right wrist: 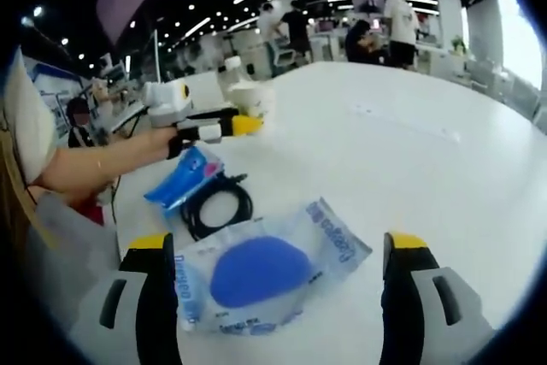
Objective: Arrange the tabletop items into an orderly group along one side of the table until the central work area is clear of visible clutter.
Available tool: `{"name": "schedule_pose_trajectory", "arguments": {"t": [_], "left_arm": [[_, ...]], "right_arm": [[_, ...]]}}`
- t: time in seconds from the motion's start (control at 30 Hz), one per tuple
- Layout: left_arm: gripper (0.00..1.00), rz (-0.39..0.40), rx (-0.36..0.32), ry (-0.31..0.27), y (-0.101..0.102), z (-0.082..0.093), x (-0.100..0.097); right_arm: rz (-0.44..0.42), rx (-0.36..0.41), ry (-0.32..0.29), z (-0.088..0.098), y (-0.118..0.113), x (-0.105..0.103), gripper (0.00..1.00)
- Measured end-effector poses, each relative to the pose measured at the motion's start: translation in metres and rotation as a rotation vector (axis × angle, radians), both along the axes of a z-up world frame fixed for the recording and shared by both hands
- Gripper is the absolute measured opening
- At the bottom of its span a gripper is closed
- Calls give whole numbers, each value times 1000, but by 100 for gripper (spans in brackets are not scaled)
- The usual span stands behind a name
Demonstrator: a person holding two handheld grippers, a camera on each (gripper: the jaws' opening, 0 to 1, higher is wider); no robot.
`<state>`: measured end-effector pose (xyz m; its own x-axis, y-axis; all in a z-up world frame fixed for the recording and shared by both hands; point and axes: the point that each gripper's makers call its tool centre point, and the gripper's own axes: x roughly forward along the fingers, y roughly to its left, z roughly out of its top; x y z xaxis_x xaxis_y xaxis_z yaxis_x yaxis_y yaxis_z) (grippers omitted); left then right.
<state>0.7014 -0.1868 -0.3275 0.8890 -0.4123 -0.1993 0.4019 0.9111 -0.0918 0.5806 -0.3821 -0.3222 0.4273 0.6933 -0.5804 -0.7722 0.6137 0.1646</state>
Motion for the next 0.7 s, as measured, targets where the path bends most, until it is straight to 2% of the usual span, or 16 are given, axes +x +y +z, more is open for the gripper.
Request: {"name": "schedule_pose_trajectory", "arguments": {"t": [0.7], "left_arm": [[36,84,1,14,8,-18,30]], "right_arm": [[-10,-18,15,-7,-6,0,99]]}}
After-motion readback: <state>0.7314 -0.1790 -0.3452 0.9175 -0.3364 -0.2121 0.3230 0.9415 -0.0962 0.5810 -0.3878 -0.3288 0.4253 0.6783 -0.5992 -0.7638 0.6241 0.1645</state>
